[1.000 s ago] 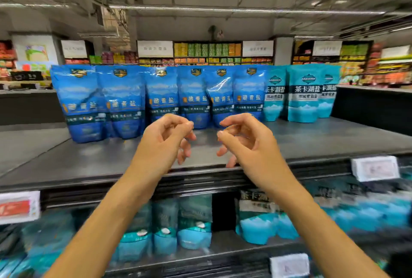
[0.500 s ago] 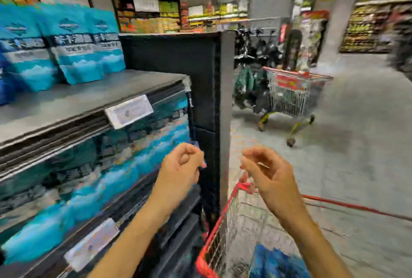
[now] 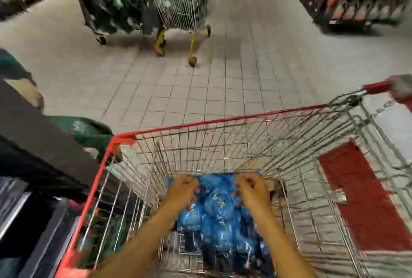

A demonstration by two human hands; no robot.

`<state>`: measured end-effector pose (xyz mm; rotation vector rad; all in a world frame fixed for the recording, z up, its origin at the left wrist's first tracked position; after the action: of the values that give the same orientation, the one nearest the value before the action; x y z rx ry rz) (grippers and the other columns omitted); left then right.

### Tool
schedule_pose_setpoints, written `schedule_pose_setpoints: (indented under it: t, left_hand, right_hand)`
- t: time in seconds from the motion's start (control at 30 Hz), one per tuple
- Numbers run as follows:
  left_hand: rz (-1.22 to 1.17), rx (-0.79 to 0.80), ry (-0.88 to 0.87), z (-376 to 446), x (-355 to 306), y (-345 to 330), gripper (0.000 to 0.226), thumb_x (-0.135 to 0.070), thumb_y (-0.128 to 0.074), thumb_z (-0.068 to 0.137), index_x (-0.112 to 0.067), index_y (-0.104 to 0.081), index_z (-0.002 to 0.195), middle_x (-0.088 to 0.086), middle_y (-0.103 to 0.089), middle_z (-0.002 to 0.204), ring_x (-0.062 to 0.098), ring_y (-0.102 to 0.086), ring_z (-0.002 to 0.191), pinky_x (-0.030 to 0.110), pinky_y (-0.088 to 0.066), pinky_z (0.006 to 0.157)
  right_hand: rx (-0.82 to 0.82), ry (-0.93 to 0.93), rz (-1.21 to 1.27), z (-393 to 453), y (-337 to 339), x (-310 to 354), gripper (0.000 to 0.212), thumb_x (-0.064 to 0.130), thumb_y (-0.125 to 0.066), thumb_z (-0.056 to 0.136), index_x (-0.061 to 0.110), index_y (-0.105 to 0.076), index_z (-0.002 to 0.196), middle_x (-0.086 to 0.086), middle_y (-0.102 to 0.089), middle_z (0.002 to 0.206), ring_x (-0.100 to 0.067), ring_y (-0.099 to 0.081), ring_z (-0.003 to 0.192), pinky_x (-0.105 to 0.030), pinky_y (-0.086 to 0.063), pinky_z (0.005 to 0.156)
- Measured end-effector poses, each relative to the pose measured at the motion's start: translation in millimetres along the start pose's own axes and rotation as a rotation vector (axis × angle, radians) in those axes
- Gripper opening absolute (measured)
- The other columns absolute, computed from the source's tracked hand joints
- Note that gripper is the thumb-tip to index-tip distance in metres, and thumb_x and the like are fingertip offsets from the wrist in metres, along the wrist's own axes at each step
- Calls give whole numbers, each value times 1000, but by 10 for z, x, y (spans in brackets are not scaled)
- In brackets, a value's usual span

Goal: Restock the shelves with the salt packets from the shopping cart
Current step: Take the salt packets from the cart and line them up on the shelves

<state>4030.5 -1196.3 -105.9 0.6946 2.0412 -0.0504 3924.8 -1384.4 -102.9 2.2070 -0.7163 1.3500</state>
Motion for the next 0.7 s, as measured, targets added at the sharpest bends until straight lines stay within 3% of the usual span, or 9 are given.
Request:
schedule_pose_setpoints:
  t: [0.1,0.17,0.23,0.27,0.37,0.43,0.5,0.57,0.7]
  left_hand:
    - [68,12,205,610,758,-400,33,1,-46,99,-5,-52,67,13,-52,69,18,-52,50,28,-44,58]
    - [146,-20,287,901,1181,-516,36,-4,-44,101,-11,-48,66,9,-49,66,12,-51,48,25,-42,49]
    - [248,-21,312,1207,1551,-628,36,-11,-44,102,-17,-47,67,0,-51,64,7,-49,51,13,-40,39]
    - [283,-24,328,1373,1725,-662,36,-12,-44,102,-19,-47,67,-2,-52,65,8,-49,53,12,-40,40]
    - [370,-11,353,1755,2106,-772,26,-15,-44,102,-10,-61,82,10,-64,82,24,-63,73,29,-54,73]
    - [470,-4,332,2022,2307,-847,31,-20,-42,103,2,-62,113,23,-65,112,38,-62,105,42,-50,94]
    - [605,-20,290,2266,2432,-868,39,-26,-43,103,4,-57,123,25,-60,123,41,-56,116,45,-45,98]
    - [717,-22,181,2558,2509,-928,44,-30,-45,102,7,-54,123,28,-57,122,44,-54,116,49,-44,97]
    - [846,-24,113,3180,2648,-965,55,-48,-43,100,4,-56,110,23,-58,107,43,-57,105,48,-50,83]
  right_hand:
    - [16,-162,-120,424,15,-849,16,13,-54,100,8,-60,85,-7,-62,71,-19,-57,60,-29,-46,49]
    - [19,-230,-222,644,46,-1328,23,11,-55,99,7,-55,76,-8,-57,65,-20,-53,58,-30,-44,50]
    - [19,-301,-332,869,106,-1824,22,12,-59,97,6,-56,76,-11,-54,68,-21,-53,67,-34,-46,60]
    - [18,-335,-390,976,141,-2059,19,12,-59,96,6,-57,78,-9,-55,68,-21,-54,70,-34,-46,65]
    - [55,-428,-610,1241,254,-2663,12,14,-58,95,3,-61,91,-12,-63,71,-26,-62,74,-30,-42,70]
    - [94,-516,-796,1394,333,-3055,37,25,-57,96,-7,-62,115,-24,-68,109,-33,-64,106,-34,-47,90]
    - [90,-592,-952,1527,436,-3306,62,42,-52,98,-8,-49,135,-27,-53,137,-38,-50,128,-41,-44,103]
    - [20,-659,-971,1630,545,-3508,78,50,-51,97,-9,-33,145,-28,-38,148,-42,-39,135,-45,-41,106]
    - [-259,-688,-853,1674,704,-3710,99,49,-70,86,-10,-19,147,-31,-33,147,-46,-40,133,-50,-40,104]
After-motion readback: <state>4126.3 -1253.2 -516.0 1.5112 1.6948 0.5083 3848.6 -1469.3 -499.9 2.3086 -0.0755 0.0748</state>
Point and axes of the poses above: each hand's wrist, its own z-axis towards the middle knuckle, its own y-axis out of the back of the hand, x = y × z, the point moved 8 cm from there along z, towards the middle knuckle
